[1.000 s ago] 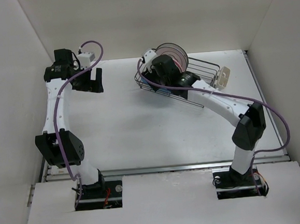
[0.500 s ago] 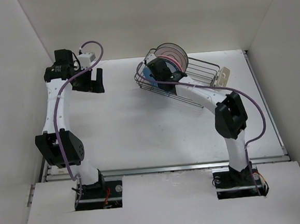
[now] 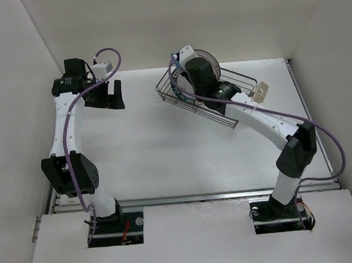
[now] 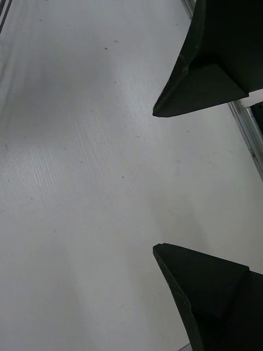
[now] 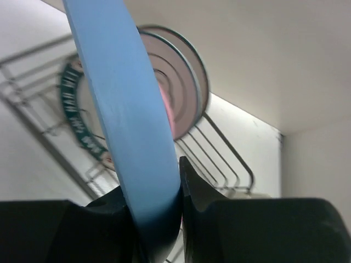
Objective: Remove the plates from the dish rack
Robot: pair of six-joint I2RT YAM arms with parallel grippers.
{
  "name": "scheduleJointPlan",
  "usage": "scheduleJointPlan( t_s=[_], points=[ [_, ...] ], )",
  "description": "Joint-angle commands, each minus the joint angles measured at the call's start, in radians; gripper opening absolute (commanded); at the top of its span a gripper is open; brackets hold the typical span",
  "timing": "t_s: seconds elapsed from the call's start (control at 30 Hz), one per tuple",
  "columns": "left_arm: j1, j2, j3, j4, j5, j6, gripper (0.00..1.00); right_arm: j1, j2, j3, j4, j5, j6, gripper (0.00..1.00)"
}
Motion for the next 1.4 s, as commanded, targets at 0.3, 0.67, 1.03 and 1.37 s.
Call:
scheduleJointPlan(
  t_s=[0.3,0.67,1.03,1.37],
  points=[
    [-0.004,-0.074,-0.079,0.036,0.053,-0.015,1.00,0.029,0.251,0.139,-0.271,-1.164,0.299,0.00],
    [-0.004,-0.094,-0.156,0.068,0.016,-0.015,1.00,0.029,0.428,0.130,-0.242,-1.238,0.378,0.33],
    [-0.004,-0.118,-0.178,0.128,-0.105,-0.015,1.00,0.029,0.318,0.130,-0.264,-1.046,0.378,0.77],
    [-0.004,-0.079,-0.058,0.125,-0.190,-0.088,1.00,-0.111,0.020,-0.016,0.008,-0.593,0.465,0.57]
  ],
)
